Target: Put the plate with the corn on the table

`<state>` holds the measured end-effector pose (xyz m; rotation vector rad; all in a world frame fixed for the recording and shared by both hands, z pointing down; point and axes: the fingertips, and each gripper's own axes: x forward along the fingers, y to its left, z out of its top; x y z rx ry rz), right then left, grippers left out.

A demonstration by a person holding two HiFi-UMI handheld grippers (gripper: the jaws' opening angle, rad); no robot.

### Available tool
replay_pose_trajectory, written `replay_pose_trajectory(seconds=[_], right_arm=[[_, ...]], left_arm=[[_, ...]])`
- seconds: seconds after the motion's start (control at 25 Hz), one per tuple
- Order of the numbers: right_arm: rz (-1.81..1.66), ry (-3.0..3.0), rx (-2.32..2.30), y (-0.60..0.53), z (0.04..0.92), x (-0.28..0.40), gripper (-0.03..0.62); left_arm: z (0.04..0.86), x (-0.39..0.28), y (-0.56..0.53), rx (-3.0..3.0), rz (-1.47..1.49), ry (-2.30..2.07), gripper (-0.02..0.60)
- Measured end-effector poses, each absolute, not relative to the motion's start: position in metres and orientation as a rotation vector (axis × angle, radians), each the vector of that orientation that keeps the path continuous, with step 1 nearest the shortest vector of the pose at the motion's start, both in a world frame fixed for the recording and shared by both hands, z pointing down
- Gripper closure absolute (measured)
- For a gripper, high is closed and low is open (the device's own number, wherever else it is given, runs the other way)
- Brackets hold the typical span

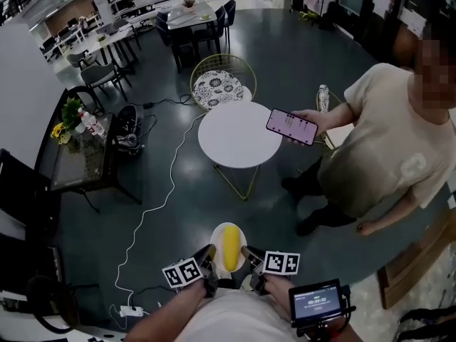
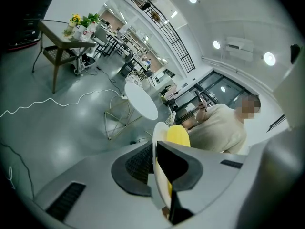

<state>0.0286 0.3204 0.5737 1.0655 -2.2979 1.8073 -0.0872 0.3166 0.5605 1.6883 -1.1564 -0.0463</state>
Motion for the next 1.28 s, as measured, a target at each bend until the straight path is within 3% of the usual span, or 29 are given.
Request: replay_pose_trajectory(seconds=[1.28], right_arm=[[1.806,-2.260,1.158,0.231,0.565,-0.033,0.562]], left_arm=[[0.552,-0.150,0.220,1.707,-0.091,-1.098,0.549]])
